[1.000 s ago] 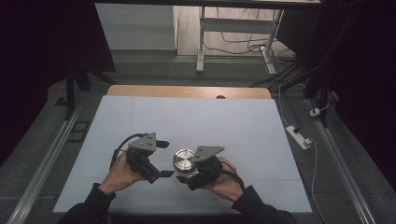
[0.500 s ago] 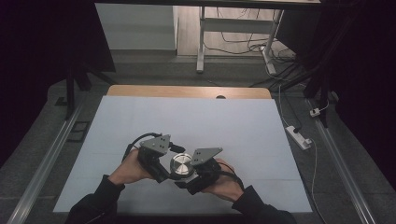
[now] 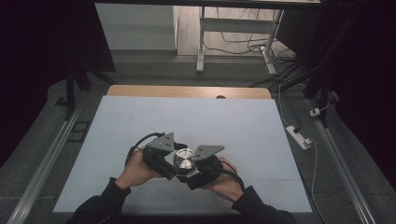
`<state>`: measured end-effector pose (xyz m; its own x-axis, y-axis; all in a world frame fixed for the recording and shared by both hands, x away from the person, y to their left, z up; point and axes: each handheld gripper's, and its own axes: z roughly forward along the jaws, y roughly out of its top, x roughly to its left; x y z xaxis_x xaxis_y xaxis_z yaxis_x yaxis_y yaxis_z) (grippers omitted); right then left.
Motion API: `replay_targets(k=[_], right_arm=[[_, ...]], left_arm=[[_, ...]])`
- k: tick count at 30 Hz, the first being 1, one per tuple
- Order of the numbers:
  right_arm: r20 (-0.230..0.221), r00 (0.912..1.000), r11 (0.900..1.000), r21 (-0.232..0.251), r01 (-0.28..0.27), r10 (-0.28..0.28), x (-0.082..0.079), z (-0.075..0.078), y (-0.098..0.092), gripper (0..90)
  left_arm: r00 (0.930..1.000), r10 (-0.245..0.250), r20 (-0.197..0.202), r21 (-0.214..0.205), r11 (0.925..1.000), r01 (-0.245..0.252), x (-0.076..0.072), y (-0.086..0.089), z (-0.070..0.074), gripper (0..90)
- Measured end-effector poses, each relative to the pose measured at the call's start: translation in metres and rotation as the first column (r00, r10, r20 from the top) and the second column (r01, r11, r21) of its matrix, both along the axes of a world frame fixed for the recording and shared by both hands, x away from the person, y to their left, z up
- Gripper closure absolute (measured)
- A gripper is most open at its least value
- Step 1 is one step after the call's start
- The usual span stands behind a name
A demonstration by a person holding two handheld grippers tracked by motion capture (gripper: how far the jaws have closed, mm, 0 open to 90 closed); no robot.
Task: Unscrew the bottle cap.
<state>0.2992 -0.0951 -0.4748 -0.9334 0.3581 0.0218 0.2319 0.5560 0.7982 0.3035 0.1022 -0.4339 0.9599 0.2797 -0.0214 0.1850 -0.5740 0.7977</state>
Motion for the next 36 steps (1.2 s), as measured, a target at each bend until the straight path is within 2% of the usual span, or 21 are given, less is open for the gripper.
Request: replay_targets(k=[2, 6, 8, 10, 12, 17, 20, 22, 24, 26, 28, 30, 31, 32, 35, 36], right_arm=[[0.004, 0.9996, 0.9996, -0.002, 0.027, -0.027, 0.001, -0.001, -0.001, 14.6], [0.014, 0.9975, 0.9976, -0.01, 0.069, -0.069, 0.003, -0.002, -0.002, 14.6], [0.021, 0.9968, 0.9968, -0.015, 0.078, -0.078, 0.003, -0.002, -0.002, 14.6], [0.017, 0.9965, 0.9966, -0.013, 0.082, -0.081, 0.003, -0.002, -0.002, 14.6], [0.012, 0.9969, 0.9969, -0.009, 0.078, -0.078, 0.003, -0.001, -0.003, 14.6], [0.0, 0.9995, 0.9994, 0.007, 0.033, -0.033, 0.003, 0.0, -0.005, 14.6], [-0.007, 0.9999, 0.9999, 0.008, -0.015, 0.015, 0.002, 0.0, -0.005, 14.6], [-0.008, 0.9986, 0.9986, 0.009, -0.052, 0.052, 0.0, 0.0, -0.004, 14.6], [-0.013, 0.9962, 0.9961, 0.015, -0.086, 0.087, -0.002, 0.0, -0.002, 14.6], [-0.019, 0.9925, 0.9926, 0.015, -0.121, 0.121, -0.005, 0.0, 0.0, 14.6], [-0.022, 0.9873, 0.9875, 0.016, -0.157, 0.157, -0.008, 0.0, 0.001, 14.6], [-0.016, 0.9821, 0.9822, 0.01, -0.187, 0.188, -0.01, 0.0, 0.001, 14.6], [-0.024, 0.9828, 0.983, 0.016, -0.183, 0.183, -0.011, 0.001, 0.002, 14.6], [-0.014, 0.9813, 0.9813, 0.016, -0.192, 0.192, -0.011, 0.001, 0.002, 14.6], [0.001, 0.9836, 0.9835, 0.011, -0.181, 0.181, -0.009, 0.001, 0.001, 14.6], [0.001, 0.9836, 0.9835, 0.011, -0.181, 0.181, -0.009, 0.001, 0.001, 14.6]], left_arm=[[0.9975, 0.07, -0.005, 0.018, 0.9974, -0.07, -0.003, -0.006, 0.001, 19.2], [0.9872, 0.159, 0.002, 0.049, 0.986, -0.159, -0.008, -0.016, 0.004, 19.2], [0.9849, 0.173, -0.001, 0.046, 0.9839, -0.173, -0.008, -0.018, 0.003, 19.0], [0.9859, 0.167, 0.008, 0.04, 0.9851, -0.167, -0.007, -0.018, 0.003, 17.3], [0.9868, 0.162, 0.005, 0.055, 0.9853, -0.162, -0.005, -0.017, 0.004, 9.0], [0.9977, 0.068, 0.0, 0.06, 0.9959, -0.068, -0.001, -0.003, 0.01, 4.5], [0.9988, -0.033, -0.035, 0.036, 0.9988, 0.034, 0.002, 0.007, 0.011, 4.8], [0.995, -0.094, -0.034, 0.047, 0.9944, 0.095, 0.002, 0.01, 0.01, 5.2], [0.9875, -0.154, -0.033, 0.06, 0.986, 0.156, 0.001, 0.011, 0.008, 5.5], [0.981, -0.191, -0.035, 0.07, 0.9787, 0.193, 0.001, 0.01, 0.007, 6.5], [0.9771, -0.211, -0.027, 0.077, 0.9741, 0.213, -0.001, 0.009, 0.005, 8.8], [0.9726, -0.23, -0.036, 0.073, 0.97, 0.232, -0.001, 0.008, 0.005, 11.1], [0.9689, -0.245, -0.032, 0.062, 0.967, 0.247, -0.002, 0.008, 0.005, 14.2], [0.9689, -0.247, -0.021, 0.06, 0.9671, 0.247, -0.003, 0.009, 0.005, 18.9], [0.9776, -0.21, 0.001, 0.071, 0.9752, 0.21, -0.005, 0.007, 0.006, 18.9], [0.9776, -0.21, 0.001, 0.071, 0.9752, 0.21, -0.005, 0.007, 0.006, 19.0]])
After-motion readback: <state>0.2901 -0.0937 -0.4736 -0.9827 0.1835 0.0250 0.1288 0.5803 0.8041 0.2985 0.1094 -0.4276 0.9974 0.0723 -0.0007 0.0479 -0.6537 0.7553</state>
